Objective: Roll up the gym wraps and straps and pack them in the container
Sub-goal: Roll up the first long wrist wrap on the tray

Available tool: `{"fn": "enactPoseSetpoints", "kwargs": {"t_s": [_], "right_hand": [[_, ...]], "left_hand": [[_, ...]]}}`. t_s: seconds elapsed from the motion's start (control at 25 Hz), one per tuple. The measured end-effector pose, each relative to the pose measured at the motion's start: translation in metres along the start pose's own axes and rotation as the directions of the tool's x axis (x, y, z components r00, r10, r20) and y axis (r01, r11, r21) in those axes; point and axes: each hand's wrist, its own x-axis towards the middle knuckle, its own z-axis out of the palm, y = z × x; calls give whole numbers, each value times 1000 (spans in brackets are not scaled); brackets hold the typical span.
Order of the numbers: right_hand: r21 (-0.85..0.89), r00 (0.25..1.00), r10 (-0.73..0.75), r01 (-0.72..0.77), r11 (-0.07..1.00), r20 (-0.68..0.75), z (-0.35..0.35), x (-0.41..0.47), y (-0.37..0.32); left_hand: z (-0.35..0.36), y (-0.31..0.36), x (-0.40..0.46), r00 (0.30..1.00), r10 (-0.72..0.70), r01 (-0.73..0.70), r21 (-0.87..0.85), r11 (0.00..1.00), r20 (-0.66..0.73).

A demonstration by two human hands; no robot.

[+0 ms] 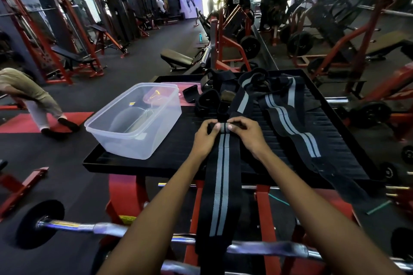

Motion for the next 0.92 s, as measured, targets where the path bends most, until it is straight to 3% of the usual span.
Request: {"fn": "enactPoseSetpoints", "kwargs": {"t_s": [0.12,0.28,0.44,0.92], "right_hand": [[-3,999,-42,42,999,8,2,-1,-2],[2,998,61,-61,998,-14,2,0,0],[-42,998,27,-30,999,-63,-1,0,0],[-137,999,31,-29,990,16,0,-4,-3]], "left_hand": [[2,-1,2,999,-22,22,14,1000,-24],[-3,3,0,998,28,-27,28,999,-59],[0,1,1,997,-75,75,-3,997,-31],[-3,-1,0,1000,-4,5,27,1000,-23]]}}
